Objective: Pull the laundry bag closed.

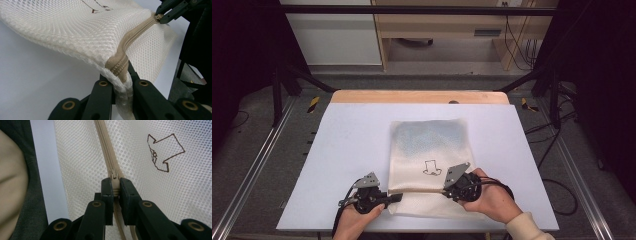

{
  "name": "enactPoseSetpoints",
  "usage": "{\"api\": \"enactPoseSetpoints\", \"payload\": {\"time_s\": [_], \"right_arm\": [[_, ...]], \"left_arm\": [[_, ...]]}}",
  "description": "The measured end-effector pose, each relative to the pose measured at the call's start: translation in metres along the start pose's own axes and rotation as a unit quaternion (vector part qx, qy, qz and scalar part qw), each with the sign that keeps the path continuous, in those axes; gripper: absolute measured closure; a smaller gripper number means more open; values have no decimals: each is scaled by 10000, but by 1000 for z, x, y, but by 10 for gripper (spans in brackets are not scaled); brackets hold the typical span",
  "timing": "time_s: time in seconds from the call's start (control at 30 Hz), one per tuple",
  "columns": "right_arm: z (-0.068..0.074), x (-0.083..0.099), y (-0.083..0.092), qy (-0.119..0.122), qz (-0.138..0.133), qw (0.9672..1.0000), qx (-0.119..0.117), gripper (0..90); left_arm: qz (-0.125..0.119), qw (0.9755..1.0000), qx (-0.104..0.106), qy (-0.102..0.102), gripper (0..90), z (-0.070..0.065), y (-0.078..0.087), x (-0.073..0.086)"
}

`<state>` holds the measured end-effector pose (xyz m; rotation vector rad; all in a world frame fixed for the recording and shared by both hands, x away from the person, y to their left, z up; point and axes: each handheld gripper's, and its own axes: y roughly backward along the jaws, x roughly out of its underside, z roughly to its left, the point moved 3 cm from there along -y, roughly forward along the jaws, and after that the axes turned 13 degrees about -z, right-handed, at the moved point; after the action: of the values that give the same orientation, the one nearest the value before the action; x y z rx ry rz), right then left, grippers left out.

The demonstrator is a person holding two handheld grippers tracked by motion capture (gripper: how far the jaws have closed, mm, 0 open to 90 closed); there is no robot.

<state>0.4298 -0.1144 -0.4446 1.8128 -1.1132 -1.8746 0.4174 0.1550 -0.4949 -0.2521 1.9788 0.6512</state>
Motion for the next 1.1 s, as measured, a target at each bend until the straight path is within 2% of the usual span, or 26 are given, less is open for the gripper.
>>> {"api": "enactPoseSetpoints", "payload": {"time_s": [0.33,1.1], "right_arm": [[0,1,1,13,44,10000,2,822],[-3,15,12,-173,-18,9998,87,822]], "left_arm": [[16,10000,0,-14,872,0,1,0],[17,10000,-21,-24,871,1,1,0]]}}
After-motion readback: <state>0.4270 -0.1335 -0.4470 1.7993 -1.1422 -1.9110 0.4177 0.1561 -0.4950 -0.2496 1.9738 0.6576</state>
